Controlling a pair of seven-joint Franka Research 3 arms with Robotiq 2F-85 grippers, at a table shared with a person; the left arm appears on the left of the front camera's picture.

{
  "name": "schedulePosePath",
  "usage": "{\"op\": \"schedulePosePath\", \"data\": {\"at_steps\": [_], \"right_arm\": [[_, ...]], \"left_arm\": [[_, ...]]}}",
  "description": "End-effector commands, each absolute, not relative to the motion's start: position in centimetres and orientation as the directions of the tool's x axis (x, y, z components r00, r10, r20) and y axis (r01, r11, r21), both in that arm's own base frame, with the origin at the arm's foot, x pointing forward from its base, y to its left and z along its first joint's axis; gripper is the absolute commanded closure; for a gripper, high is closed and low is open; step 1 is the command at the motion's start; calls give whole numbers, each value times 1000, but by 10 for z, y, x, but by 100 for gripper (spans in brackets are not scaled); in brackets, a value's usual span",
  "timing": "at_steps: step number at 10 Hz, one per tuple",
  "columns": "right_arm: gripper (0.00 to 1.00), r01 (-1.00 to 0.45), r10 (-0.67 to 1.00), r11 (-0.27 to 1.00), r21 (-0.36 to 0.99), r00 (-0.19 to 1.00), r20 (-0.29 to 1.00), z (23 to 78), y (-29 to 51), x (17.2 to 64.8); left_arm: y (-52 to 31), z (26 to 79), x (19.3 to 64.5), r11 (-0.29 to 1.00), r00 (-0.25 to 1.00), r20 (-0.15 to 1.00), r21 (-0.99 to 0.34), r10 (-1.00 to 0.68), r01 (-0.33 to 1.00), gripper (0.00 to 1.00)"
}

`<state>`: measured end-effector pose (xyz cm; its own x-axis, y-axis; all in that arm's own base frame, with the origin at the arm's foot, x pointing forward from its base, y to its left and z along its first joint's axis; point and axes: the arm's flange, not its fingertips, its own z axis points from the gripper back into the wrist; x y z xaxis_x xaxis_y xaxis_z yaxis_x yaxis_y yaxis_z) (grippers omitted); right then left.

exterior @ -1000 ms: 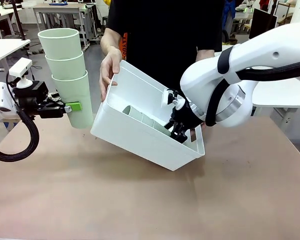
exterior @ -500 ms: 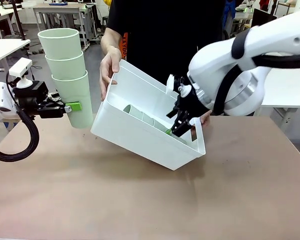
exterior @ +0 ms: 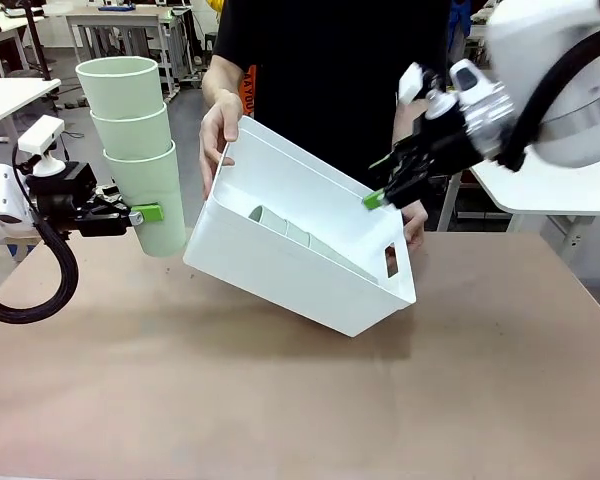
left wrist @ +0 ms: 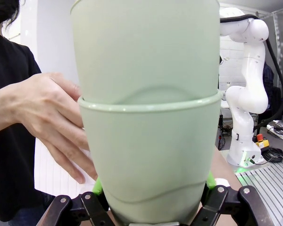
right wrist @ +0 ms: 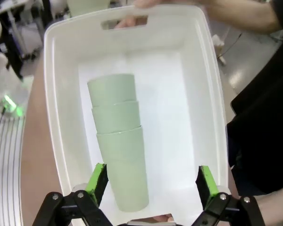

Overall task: Stack the cups and store them in the basket.
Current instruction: Place the stack of Reusable plastic cups into the Pantry Basket.

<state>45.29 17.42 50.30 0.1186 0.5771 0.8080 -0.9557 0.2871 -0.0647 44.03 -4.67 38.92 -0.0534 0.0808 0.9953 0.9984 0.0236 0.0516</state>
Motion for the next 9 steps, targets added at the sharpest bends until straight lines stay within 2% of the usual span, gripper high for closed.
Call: {"op": "schedulePosePath", "data": {"at_steps": [1,5,8,9], "right_arm": [[0,-948,442,319,-5,145,885,509,129,453],[0,-937,168,338,93,157,973,497,6,459],[0,-938,130,330,105,156,979,471,-33,464],[0,-950,115,301,79,119,986,466,-39,464]], "left_arm": [[-47,396,439,22,-57,995,55,87,998,15],[-47,396,439,22,-57,995,55,87,998,15],[-47,396,439,22,-57,995,55,87,998,15],[-47,396,439,22,-57,995,55,87,998,15]]}}
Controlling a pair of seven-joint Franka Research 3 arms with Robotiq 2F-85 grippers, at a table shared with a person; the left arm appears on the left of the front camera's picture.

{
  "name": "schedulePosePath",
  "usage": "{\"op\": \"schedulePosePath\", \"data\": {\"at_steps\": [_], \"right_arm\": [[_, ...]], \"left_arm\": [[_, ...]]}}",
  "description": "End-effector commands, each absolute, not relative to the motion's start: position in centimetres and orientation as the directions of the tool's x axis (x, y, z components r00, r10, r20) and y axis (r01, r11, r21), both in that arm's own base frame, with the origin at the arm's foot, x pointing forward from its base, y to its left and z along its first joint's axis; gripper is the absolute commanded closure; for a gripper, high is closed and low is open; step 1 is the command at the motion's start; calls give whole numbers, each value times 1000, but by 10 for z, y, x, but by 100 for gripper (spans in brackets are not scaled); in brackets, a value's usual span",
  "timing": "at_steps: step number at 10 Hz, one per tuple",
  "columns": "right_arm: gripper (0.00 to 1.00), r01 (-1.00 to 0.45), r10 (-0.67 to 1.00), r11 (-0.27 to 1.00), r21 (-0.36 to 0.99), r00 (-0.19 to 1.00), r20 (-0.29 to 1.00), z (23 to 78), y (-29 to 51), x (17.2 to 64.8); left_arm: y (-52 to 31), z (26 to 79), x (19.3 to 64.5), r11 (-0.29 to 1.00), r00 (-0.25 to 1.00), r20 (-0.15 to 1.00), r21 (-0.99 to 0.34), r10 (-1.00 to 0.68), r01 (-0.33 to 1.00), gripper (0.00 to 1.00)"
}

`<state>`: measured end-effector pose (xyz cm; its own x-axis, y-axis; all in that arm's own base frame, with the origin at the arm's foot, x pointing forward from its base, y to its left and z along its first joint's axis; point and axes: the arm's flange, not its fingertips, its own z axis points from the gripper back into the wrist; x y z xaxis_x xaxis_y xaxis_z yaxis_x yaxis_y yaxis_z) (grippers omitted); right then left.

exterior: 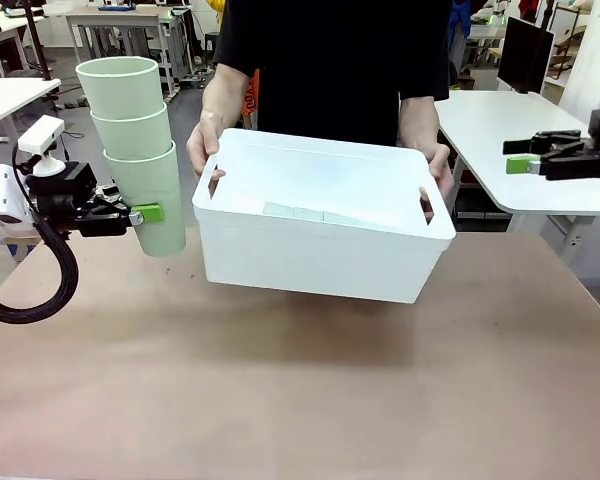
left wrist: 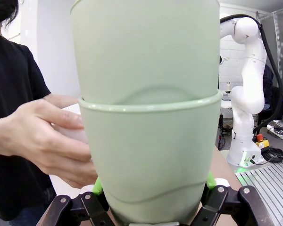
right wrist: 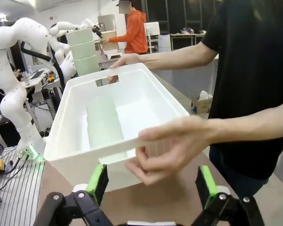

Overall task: Stack the cups and store them in the basket.
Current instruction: Place the stack of Reusable plastic cups into the Pantry Basket.

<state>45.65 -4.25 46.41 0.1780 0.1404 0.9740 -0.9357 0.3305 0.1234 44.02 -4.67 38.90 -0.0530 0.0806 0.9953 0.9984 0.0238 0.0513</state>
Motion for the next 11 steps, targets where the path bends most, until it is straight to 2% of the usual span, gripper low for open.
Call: {"op": "schedulePosePath", "data": {"at_steps": [1,11], "right_arm": [[0,-929,146,348,127,187,971,474,-39,455],[0,-929,146,348,127,187,971,474,-39,455]], "left_arm": [[-47,396,439,22,-57,995,55,87,998,15],[-47,396,439,22,-57,995,55,87,998,15]]}}
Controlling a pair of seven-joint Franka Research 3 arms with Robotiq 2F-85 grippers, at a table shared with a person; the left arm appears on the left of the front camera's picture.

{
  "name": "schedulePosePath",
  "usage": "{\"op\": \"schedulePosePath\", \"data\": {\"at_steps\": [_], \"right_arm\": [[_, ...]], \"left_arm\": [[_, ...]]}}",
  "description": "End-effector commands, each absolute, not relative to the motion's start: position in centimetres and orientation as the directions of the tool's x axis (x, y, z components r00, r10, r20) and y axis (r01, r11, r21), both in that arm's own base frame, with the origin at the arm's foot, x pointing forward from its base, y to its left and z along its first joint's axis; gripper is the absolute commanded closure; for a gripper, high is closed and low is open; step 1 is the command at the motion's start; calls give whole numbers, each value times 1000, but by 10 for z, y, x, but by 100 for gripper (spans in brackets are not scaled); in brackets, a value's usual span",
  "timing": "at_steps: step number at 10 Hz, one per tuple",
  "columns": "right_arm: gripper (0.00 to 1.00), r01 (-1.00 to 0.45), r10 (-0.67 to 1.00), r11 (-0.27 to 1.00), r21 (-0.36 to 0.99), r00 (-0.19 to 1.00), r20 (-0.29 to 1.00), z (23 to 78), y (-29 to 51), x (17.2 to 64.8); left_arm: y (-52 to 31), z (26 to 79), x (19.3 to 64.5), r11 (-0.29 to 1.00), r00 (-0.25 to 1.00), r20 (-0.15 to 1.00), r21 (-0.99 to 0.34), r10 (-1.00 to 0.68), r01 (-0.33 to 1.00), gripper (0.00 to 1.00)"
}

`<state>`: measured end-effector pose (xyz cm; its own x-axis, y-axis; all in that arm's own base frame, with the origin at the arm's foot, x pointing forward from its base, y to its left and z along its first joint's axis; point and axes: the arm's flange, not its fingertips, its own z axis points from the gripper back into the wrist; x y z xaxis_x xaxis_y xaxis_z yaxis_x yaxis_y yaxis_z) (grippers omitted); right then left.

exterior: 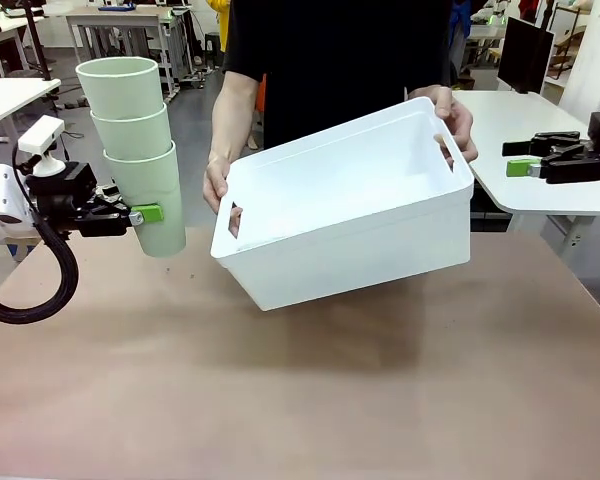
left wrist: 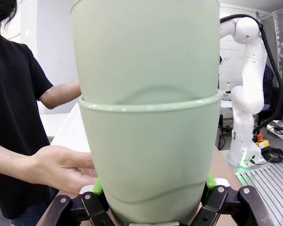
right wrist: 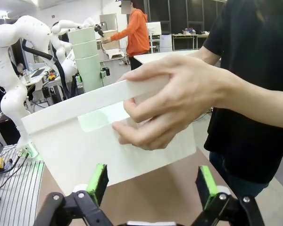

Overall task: Stack the cups and store them in the basket.
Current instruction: Place the stack of Reusable plastic cups into the Pantry Basket.

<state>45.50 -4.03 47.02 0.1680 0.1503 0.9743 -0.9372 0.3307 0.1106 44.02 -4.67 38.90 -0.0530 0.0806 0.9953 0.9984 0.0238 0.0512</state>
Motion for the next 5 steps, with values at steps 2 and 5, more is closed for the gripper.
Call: {"op": "schedulePosePath", "data": {"at_steps": [2,5], "right_arm": [[0,-929,146,348,127,187,971,474,-39,455],[0,-929,146,348,127,187,971,474,-39,455]], "left_arm": [[-47,396,439,22,-57,995,55,87,998,15],[-47,396,439,22,-57,995,55,87,998,15]]}}
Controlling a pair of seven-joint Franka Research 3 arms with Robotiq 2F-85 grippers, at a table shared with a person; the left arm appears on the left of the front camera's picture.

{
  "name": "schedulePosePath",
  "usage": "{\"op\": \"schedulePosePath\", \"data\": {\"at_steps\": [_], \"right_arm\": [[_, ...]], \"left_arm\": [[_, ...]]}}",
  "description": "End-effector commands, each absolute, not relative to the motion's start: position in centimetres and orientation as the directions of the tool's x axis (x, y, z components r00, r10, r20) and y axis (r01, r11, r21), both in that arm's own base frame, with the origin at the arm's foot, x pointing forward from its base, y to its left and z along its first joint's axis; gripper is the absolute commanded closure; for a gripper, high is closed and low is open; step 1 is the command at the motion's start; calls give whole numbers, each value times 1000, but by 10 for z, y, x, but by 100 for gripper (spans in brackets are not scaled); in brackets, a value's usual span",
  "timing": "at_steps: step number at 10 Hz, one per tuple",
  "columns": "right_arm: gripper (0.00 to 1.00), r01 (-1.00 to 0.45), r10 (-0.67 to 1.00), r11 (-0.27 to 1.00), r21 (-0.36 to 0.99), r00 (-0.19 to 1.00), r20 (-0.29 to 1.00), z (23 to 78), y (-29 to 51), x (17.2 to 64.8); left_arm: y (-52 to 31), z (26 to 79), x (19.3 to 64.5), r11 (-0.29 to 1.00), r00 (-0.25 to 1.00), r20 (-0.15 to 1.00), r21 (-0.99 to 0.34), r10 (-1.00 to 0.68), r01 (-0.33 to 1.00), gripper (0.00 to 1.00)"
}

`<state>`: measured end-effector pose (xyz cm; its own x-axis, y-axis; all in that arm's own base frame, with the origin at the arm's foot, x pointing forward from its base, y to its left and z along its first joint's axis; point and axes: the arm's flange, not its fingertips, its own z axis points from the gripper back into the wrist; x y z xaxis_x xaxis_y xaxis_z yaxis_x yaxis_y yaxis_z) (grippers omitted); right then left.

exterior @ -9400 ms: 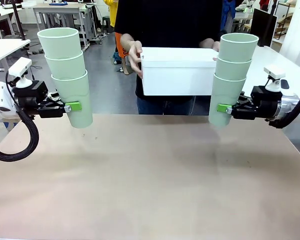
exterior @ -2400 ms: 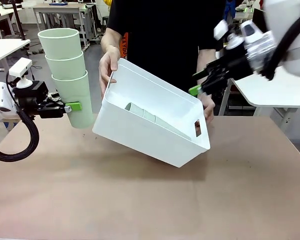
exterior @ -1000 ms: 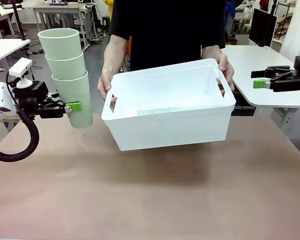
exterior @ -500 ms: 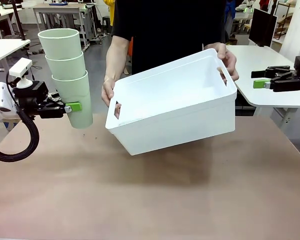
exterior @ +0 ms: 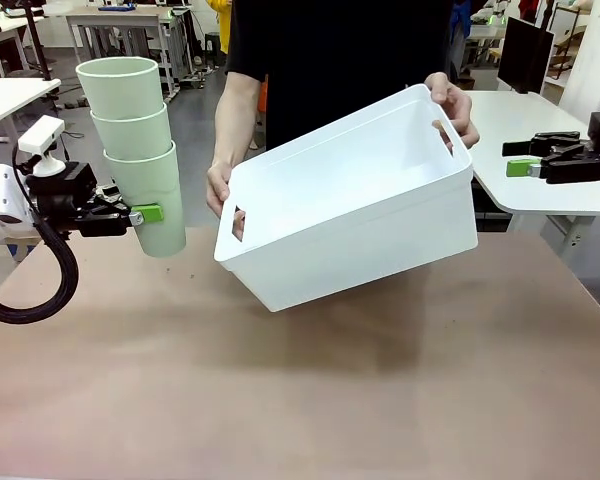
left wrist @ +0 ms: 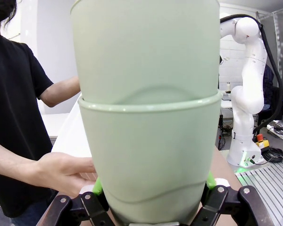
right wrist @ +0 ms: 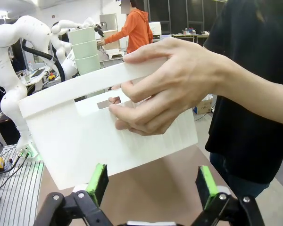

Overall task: Stack the cups and store them in the basket.
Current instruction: Place the stack of Reusable plastic cups into the Pantry Basket.

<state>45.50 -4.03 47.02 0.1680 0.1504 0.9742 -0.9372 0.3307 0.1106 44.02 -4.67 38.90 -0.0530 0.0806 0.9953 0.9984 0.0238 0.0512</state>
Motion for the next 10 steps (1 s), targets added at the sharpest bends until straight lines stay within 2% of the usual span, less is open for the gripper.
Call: {"op": "schedulePosePath", "data": {"at_steps": [1,3,6,10], "right_arm": [[0,-929,146,348,127,187,971,474,-39,455],[0,-929,146,348,127,187,971,474,-39,455],[0,-929,146,348,127,187,971,474,-39,455],[0,-929,146,348,127,187,971,474,-39,455]], "left_arm": [[-47,389,440,24,-53,995,51,81,998,15],[-68,436,450,86,-49,997,54,-58,995,15],[-106,490,472,100,3,971,21,-240,995,15],[-172,544,492,89,-32,856,91,-515,992,15]]}}
